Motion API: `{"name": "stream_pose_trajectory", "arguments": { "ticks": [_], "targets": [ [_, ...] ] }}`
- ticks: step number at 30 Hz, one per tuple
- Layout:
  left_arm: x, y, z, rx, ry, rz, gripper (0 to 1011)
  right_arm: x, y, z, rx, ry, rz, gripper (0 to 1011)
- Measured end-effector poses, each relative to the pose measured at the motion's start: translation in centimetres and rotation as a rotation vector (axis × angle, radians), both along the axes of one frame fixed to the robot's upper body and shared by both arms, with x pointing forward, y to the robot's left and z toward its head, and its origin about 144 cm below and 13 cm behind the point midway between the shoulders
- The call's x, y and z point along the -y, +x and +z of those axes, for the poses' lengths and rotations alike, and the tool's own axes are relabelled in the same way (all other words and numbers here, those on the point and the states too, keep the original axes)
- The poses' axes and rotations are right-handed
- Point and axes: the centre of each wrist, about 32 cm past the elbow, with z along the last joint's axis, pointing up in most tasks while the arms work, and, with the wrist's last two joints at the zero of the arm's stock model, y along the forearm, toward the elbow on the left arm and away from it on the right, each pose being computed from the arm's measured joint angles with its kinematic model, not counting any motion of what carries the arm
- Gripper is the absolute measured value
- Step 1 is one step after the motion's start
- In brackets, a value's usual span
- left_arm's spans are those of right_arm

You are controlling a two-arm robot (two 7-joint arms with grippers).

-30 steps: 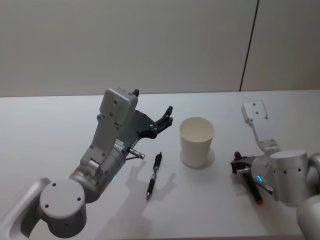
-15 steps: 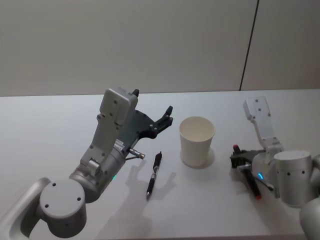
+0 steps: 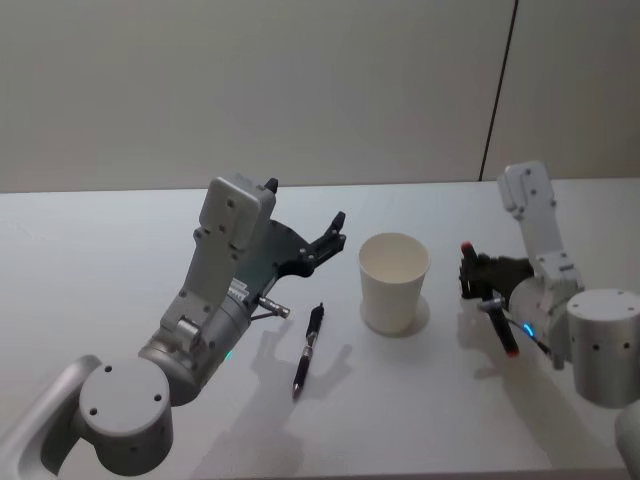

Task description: Place the pen into the pen holder.

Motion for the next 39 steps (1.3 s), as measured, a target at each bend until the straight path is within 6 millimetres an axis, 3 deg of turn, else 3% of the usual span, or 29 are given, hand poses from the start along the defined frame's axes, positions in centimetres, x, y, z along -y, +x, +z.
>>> {"name": "stream_pose_trajectory", "arguments": {
  "ticks": [19,39],
  "targets": [
    [0.0,0.0,0.0,0.0,0.0,0.0,1004,1.0,0.9,1.1,0.302,0.065,0.135,184],
    [0.0,0.0,0.0,0.0,0.0,0.0,1004,0.6,3.5,0.5,0.573,0.197,0.275,184]
  ]
}}
